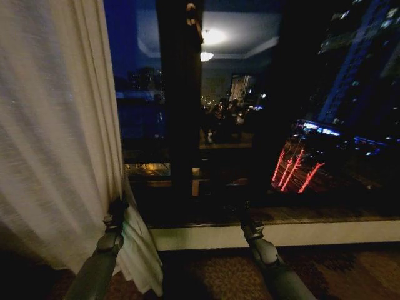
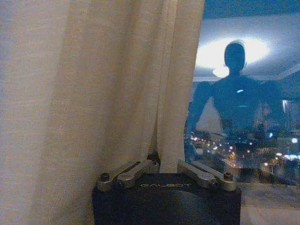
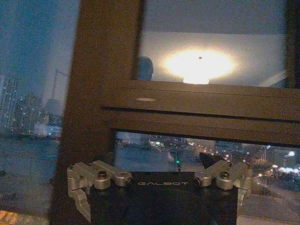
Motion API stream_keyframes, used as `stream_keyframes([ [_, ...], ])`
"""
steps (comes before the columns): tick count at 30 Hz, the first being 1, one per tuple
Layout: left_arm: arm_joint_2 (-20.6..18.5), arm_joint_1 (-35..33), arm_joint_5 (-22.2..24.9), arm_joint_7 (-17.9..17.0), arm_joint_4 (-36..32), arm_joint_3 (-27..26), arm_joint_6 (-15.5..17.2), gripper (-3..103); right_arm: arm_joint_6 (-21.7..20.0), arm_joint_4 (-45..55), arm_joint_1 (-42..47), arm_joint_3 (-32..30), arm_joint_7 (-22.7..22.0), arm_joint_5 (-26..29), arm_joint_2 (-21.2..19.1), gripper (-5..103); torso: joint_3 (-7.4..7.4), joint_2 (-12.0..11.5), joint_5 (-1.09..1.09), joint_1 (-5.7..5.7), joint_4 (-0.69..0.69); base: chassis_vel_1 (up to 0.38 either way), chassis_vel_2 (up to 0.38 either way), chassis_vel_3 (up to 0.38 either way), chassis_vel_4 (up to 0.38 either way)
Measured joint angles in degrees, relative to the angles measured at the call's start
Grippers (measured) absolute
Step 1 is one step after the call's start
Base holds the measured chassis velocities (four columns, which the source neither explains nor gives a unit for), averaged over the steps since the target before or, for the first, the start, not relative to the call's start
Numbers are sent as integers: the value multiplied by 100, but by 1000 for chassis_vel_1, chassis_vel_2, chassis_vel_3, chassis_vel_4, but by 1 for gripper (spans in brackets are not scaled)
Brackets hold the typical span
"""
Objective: Open the curtains by pulling them apart, changing their state from closed to fully open.
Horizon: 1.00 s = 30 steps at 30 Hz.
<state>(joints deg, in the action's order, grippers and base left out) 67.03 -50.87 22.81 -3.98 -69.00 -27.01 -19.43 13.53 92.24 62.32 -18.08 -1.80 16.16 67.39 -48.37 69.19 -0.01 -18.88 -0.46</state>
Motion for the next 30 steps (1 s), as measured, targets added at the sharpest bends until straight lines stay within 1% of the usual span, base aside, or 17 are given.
stream_keyframes([
  [30, -74, -110, 48, -3, 49, -95, -93, 1, 0, 0, 0, 0, 0, 0, 0, 100, 0, 0, 2, 1, 0, 347, 351, -357, -345],
])
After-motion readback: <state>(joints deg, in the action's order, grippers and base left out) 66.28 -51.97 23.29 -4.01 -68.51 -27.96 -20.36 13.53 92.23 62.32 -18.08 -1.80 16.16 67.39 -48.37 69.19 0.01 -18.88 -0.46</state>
